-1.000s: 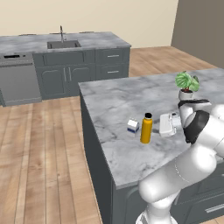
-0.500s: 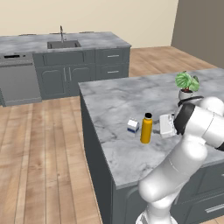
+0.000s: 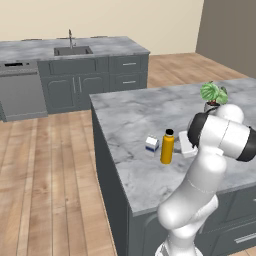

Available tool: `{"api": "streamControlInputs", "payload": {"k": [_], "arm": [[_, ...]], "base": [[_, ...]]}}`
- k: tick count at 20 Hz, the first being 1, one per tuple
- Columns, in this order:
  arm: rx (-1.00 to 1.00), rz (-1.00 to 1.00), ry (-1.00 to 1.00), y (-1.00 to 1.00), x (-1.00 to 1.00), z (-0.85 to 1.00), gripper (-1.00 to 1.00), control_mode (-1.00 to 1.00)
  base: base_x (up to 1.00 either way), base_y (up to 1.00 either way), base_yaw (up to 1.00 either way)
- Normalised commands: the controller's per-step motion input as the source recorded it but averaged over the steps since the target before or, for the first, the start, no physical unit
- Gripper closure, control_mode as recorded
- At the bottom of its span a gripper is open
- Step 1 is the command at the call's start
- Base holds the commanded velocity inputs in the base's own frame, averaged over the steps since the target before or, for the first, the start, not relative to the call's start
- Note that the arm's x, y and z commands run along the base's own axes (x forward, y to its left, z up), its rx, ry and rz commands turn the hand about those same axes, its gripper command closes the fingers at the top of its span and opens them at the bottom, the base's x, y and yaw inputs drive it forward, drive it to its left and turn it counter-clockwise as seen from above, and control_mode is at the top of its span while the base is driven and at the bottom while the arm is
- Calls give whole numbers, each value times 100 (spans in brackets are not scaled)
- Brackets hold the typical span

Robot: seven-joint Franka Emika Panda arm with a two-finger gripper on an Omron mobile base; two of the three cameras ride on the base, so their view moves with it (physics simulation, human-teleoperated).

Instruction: Pick the water bottle, milk, bottled water from the counter and place them in the open cabinet.

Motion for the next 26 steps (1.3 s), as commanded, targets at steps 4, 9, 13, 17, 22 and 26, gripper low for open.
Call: {"api": "streamControlInputs", "payload": {"k": [4, 9, 13, 17, 22, 26], "arm": [[0, 4, 0, 22, 0, 0, -100, -100], [0, 4, 0, 20, 0, 0, -100, -100], [0, 3, 0, 22, 0, -1, -100, -100], [0, 4, 0, 17, 1, -1, -100, -100], [-1, 1, 2, 9, 2, -1, 100, -100], [0, 0, -1, 0, -7, 1, 100, -100]], "base": [[0, 0, 0], [0, 0, 0], [0, 0, 0], [0, 0, 0], [0, 0, 0], [0, 0, 0]]}}
